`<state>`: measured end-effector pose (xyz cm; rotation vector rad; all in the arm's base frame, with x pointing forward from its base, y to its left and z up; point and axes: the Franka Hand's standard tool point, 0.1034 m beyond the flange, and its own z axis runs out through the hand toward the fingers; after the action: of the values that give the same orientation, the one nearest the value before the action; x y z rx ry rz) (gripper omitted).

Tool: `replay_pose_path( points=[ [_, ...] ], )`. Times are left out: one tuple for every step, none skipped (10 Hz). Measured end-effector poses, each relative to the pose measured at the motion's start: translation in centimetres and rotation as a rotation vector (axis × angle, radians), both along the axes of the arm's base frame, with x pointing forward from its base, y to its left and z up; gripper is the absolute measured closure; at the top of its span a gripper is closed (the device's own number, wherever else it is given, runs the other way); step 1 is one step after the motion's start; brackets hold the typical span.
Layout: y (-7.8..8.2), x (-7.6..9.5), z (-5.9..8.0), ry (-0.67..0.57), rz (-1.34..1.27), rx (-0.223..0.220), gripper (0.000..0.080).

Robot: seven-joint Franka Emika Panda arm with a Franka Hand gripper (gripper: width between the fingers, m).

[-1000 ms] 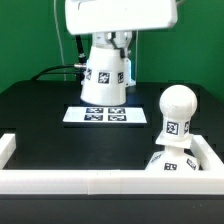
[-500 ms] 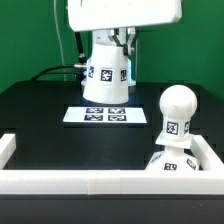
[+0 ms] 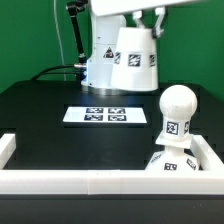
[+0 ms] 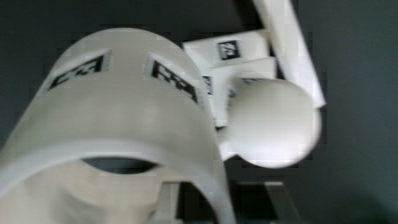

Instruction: Assemble lamp

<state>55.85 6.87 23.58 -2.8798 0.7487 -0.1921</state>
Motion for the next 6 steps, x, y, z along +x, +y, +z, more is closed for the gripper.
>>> replay_pose_path(
  points=[
    [0.9,0.7,0.7,0.007,-0.014,0.006,0.0755],
    [1.9,1.8,1.4,0.010,-0.020,0.010,0.0755],
    [2.6,2.9,1.7,0.001,-0.020,0.008,0.0755],
    [3.0,3.5,1.2,0.001,-0.018,0.003,0.0755],
    [3.2,4.2,0.4,0.006,-0.015,-0.005,0.0755],
    [3.5,5.0,-0.8,0.017,-0.011,-0.016,0.0755]
  ],
)
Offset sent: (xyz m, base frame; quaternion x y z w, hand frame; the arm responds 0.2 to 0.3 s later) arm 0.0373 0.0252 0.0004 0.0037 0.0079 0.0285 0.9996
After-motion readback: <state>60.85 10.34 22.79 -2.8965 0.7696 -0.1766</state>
